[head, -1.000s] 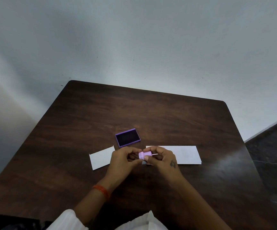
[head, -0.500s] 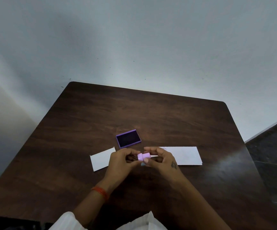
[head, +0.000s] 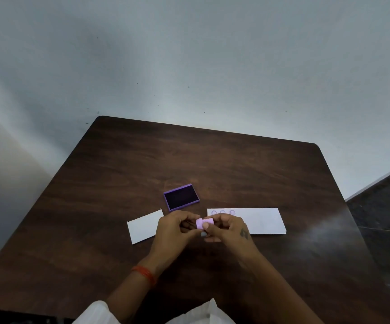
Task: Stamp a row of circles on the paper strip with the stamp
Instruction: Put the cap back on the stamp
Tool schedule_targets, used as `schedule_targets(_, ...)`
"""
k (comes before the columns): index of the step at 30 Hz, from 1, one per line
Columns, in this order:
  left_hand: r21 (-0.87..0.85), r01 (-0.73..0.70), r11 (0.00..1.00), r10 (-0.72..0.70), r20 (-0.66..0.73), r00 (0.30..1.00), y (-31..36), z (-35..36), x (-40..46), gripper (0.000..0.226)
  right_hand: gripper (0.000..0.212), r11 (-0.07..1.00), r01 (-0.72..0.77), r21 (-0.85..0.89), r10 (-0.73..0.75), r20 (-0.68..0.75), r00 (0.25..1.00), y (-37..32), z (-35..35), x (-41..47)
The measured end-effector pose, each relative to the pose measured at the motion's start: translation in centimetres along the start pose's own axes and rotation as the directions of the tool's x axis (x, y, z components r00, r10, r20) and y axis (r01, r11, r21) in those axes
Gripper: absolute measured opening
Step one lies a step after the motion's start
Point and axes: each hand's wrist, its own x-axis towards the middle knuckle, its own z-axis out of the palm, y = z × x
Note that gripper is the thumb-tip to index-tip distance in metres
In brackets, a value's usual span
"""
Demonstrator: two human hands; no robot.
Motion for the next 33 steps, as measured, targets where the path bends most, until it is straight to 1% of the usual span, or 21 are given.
schedule_targets(2,-0.017,-0.001,1.000,0.001,-0.008,1.000,0.0,0.0,0.0,0.020,0.021,0.998,-0.046,0.031,0.046,-0.002,0.999,0.1,0.3,0.1)
schedule_targets(4,-0.026,0.003,1.000,-0.003,-0.014,1.000,0.0,0.2,0.0,0.018,0.014,0.998,-0.055,0.000,0.055,-0.026,0.998,0.3,0.6,0.3)
schedule_targets(8,-0.088,0.020,0.996,-0.022,-0.017,1.000,0.3,0.7,0.4,0.015,0.018,0.999,0.011,-0.048,-0.013,-0.046,0.999,-0.1,0.8,0.8)
schedule_targets(10,-0.123,0.021,0.992,-0.024,-0.021,0.999,0.4,0.8,0.8,0.020,0.015,0.996,0.055,-0.077,-0.060,-0.068,0.996,-0.4,1.1,1.4)
schedule_targets(13,-0.117,0.044,0.992,-0.046,-0.012,0.999,0.1,1.0,1.7,0.028,0.011,0.972,0.078,-0.223,-0.120,-0.182,0.976,-0.6,1.5,2.5)
schedule_targets(14,-0.110,0.061,0.992,-0.062,-0.006,0.998,-0.1,1.1,2.0,0.029,0.011,0.954,0.108,-0.280,-0.162,-0.176,0.971,-0.4,1.4,3.0)
schedule_targets(16,-0.092,0.100,0.991,-0.100,0.002,0.995,-0.7,1.5,2.7,0.028,0.014,0.898,0.208,-0.388,-0.259,-0.082,0.962,0.1,1.2,3.7)
schedule_targets(18,-0.057,0.143,0.988,-0.143,0.015,0.990,-1.3,1.8,3.1,0.029,0.015,0.844,0.254,-0.473,-0.304,-0.030,0.952,1.0,1.3,4.3)
schedule_targets(20,-0.014,0.169,0.986,-0.169,0.025,0.985,-1.9,2.1,3.5,0.032,0.010,0.826,0.243,-0.508,-0.296,-0.025,0.955,1.9,1.7,4.9)
schedule_targets(24,0.033,0.191,0.981,-0.192,0.040,0.980,-2.8,2.3,3.7,0.039,0.031,0.848,0.130,-0.513,-0.173,-0.036,0.984,3.3,2.5,5.7)
schedule_targets(26,0.046,0.203,0.978,-0.205,0.045,0.978,-3.1,2.4,3.8,0.040,0.036,0.851,0.115,-0.512,-0.158,-0.042,0.986,3.4,2.6,5.7)
schedule_targets(31,0.051,0.213,0.976,-0.216,0.062,0.974,-3.3,2.4,3.8,0.039,0.030,0.818,0.158,-0.553,-0.179,0.017,0.984,3.3,2.5,5.7)
schedule_targets(33,0.046,0.210,0.977,-0.212,0.057,0.975,-3.3,2.3,3.8,0.040,0.026,0.823,0.180,-0.539,-0.205,0.014,0.979,3.1,2.3,5.4)
